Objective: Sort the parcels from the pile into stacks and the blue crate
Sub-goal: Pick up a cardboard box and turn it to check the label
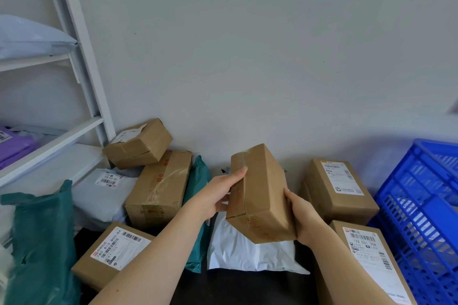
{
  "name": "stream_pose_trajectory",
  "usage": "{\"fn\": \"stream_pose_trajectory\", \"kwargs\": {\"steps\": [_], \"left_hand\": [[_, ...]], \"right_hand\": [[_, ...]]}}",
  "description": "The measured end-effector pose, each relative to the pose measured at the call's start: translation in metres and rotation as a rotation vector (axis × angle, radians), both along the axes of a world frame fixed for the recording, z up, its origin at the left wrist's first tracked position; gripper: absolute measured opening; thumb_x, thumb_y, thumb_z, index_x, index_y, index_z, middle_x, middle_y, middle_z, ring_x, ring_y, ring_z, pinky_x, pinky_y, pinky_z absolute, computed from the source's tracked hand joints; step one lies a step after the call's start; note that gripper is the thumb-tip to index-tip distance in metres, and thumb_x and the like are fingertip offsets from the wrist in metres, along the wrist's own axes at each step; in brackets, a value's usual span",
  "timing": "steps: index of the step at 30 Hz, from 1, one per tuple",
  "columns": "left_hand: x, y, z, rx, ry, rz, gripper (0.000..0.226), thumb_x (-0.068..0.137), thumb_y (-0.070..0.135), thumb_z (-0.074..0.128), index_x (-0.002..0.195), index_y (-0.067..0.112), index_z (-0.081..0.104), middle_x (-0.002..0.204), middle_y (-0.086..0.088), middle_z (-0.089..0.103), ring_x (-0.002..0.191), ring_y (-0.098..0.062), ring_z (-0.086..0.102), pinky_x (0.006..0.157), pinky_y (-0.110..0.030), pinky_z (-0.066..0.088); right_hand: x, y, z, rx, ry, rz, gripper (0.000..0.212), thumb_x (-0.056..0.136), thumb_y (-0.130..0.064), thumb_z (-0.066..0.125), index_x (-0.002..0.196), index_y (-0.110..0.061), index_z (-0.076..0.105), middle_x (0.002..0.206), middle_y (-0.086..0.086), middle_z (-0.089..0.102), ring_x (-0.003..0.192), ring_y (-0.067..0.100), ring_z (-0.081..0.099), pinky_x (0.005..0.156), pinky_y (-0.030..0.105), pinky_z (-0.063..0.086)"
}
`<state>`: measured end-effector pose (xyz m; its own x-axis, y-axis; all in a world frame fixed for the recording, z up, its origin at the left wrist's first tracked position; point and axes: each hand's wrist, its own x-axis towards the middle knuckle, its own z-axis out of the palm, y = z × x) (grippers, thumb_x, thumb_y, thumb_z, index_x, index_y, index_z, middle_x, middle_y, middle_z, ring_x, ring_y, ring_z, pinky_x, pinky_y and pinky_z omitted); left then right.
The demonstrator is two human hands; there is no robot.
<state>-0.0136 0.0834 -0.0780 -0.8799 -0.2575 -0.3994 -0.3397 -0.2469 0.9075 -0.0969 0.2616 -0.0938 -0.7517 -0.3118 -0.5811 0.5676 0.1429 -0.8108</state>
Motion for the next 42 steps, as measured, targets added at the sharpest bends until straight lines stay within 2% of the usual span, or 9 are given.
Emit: {"fn": "stream_pose_trajectory", "kwargs": {"steps": [7, 12, 17, 22, 26, 29, 31, 36, 42], "left_hand": [[0.001, 0.0, 0.007, -0.009, 0.013, -0.001, 0.03, 0.083, 0.052, 0.063, 0.1, 0.027, 0.06, 0.108, 0.0, 0.065, 0.097, -0.018, 0.062, 0.07, -0.031, 0.052], [0.002, -0.005, 0.006, 0.036, 0.057, -0.006, 0.026, 0.087, 0.039, 0.066, 0.107, 0.022, 0.064, 0.112, -0.004, 0.067, 0.105, -0.021, 0.062, 0.079, -0.032, 0.053], [-0.001, -0.007, 0.002, 0.033, 0.116, -0.022, 0.025, 0.086, 0.019, 0.07, 0.109, 0.023, 0.062, 0.113, -0.003, 0.069, 0.106, -0.02, 0.063, 0.086, -0.033, 0.051], [-0.002, -0.009, 0.004, 0.011, 0.153, -0.068, 0.049, 0.079, 0.0, 0.071, 0.117, 0.027, 0.055, 0.12, -0.003, 0.065, 0.113, -0.022, 0.059, 0.102, -0.041, 0.044], [0.002, -0.01, 0.005, 0.079, 0.164, -0.118, 0.038, 0.083, 0.023, 0.069, 0.12, 0.023, 0.059, 0.126, -0.006, 0.062, 0.116, -0.023, 0.058, 0.1, -0.04, 0.046], [0.001, -0.012, 0.006, 0.22, 0.136, -0.067, 0.058, 0.078, 0.062, 0.054, 0.117, 0.021, 0.066, 0.118, -0.005, 0.063, 0.112, -0.023, 0.057, 0.098, -0.045, 0.045], [-0.002, -0.015, 0.007, 0.256, 0.117, -0.064, 0.07, 0.08, 0.073, 0.041, 0.114, 0.019, 0.069, 0.108, -0.007, 0.062, 0.105, -0.024, 0.058, 0.099, -0.048, 0.045], [-0.005, -0.014, 0.018, 0.255, 0.036, -0.046, 0.082, 0.068, 0.076, 0.051, 0.119, 0.014, 0.064, 0.109, -0.011, 0.066, 0.107, -0.029, 0.062, 0.094, -0.052, 0.05], [-0.006, -0.006, 0.026, 0.181, -0.004, -0.045, 0.047, 0.078, 0.051, 0.07, 0.112, 0.018, 0.063, 0.124, -0.015, 0.061, 0.113, -0.033, 0.059, 0.092, -0.053, 0.05]], "right_hand": [[0.0, -0.005, 0.003, 0.032, 0.009, -0.018, 0.037, 0.1, -0.044, 0.043, 0.123, -0.017, 0.053, 0.114, 0.01, 0.062, 0.102, 0.028, 0.06, 0.091, 0.041, 0.046], [-0.001, -0.008, 0.006, 0.099, 0.102, -0.02, 0.046, 0.101, -0.04, 0.042, 0.142, -0.017, 0.041, 0.141, 0.004, 0.046, 0.129, 0.027, 0.042, 0.106, 0.046, 0.033], [-0.002, -0.015, 0.008, 0.254, 0.266, 0.048, 0.047, 0.105, -0.036, 0.032, 0.147, -0.016, 0.033, 0.146, 0.007, 0.041, 0.132, 0.028, 0.04, 0.108, 0.045, 0.03], [0.002, -0.018, 0.017, 0.192, 0.195, 0.018, 0.049, 0.103, -0.043, 0.031, 0.149, -0.026, 0.029, 0.149, 0.005, 0.037, 0.134, 0.031, 0.038, 0.108, 0.056, 0.032], [0.0, -0.019, 0.024, 0.131, 0.147, -0.014, 0.052, 0.101, -0.05, 0.034, 0.147, -0.025, 0.031, 0.151, 0.004, 0.034, 0.137, 0.029, 0.034, 0.105, 0.057, 0.036], [0.0, -0.018, 0.025, 0.093, 0.145, -0.021, 0.057, 0.098, -0.057, 0.036, 0.147, -0.027, 0.034, 0.15, 0.002, 0.036, 0.138, 0.026, 0.034, 0.101, 0.055, 0.038], [0.002, -0.017, 0.024, 0.073, 0.161, -0.018, 0.058, 0.096, -0.06, 0.037, 0.145, -0.029, 0.037, 0.148, 0.0, 0.039, 0.137, 0.024, 0.035, 0.102, 0.055, 0.038], [0.007, -0.019, 0.026, 0.077, 0.239, -0.007, 0.052, 0.098, -0.058, 0.032, 0.142, -0.031, 0.041, 0.144, -0.003, 0.044, 0.134, 0.023, 0.038, 0.108, 0.053, 0.034], [0.011, -0.019, 0.029, 0.072, 0.324, 0.035, 0.043, 0.101, -0.053, 0.028, 0.135, -0.032, 0.045, 0.13, -0.005, 0.048, 0.115, 0.015, 0.042, 0.109, 0.045, 0.032]]}}
